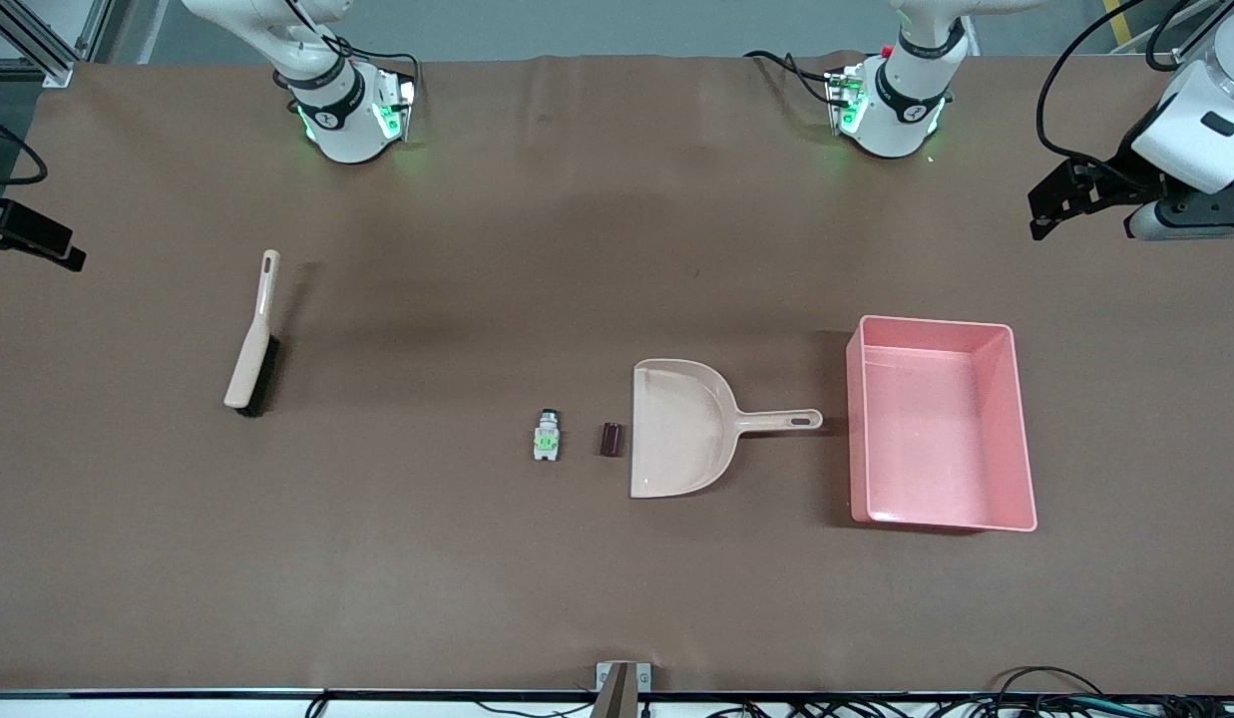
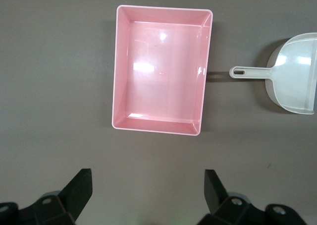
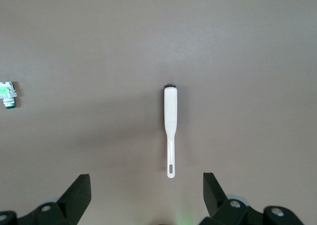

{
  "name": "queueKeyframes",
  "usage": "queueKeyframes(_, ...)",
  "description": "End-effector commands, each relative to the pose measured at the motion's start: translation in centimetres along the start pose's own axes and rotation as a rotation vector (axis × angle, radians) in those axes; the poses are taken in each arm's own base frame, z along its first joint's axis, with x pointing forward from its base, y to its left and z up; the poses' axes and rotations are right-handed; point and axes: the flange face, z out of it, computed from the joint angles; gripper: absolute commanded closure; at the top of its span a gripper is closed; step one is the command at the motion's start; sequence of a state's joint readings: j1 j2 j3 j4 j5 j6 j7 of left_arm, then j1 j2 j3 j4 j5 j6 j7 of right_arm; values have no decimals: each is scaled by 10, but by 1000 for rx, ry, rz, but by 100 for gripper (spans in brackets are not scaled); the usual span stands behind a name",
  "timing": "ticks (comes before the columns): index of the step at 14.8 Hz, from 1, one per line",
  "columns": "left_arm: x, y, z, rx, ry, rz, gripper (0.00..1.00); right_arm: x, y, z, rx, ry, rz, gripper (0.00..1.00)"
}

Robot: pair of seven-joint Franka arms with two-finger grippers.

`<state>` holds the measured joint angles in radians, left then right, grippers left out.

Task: Clean e-waste and dump in bin
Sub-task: 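Reach the left gripper to the dustpan handle while the right gripper reaches the brush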

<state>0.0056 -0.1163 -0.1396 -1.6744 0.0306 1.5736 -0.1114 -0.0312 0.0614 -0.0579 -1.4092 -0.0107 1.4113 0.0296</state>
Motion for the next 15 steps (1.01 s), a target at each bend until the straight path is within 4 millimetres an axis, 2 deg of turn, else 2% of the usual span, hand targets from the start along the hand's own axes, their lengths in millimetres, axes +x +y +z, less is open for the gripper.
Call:
queueKeyframes(1, -1, 0, -4, -10, -3, 11, 0, -3, 2, -3, 6, 7, 0, 0)
queueKeyframes(6, 2, 3, -6, -12, 2, 17, 0, -3, 2, -4, 8, 8, 0, 0)
queueKeyframes(8, 11, 5, -7, -21, 6, 22, 0, -3, 2, -3, 8, 7, 0, 0)
queueKeyframes(10, 19, 11, 5, -25, -12, 30, 0, -3, 2, -3, 8, 7, 0, 0)
queueKeyframes(13, 28, 54, 23, -31, -15, 104, 0, -3, 2, -3, 8, 7, 0, 0)
queueKeyframes(15, 35, 93, 50, -30, -48, 173, 0, -1, 5, 0, 8, 10, 3, 0)
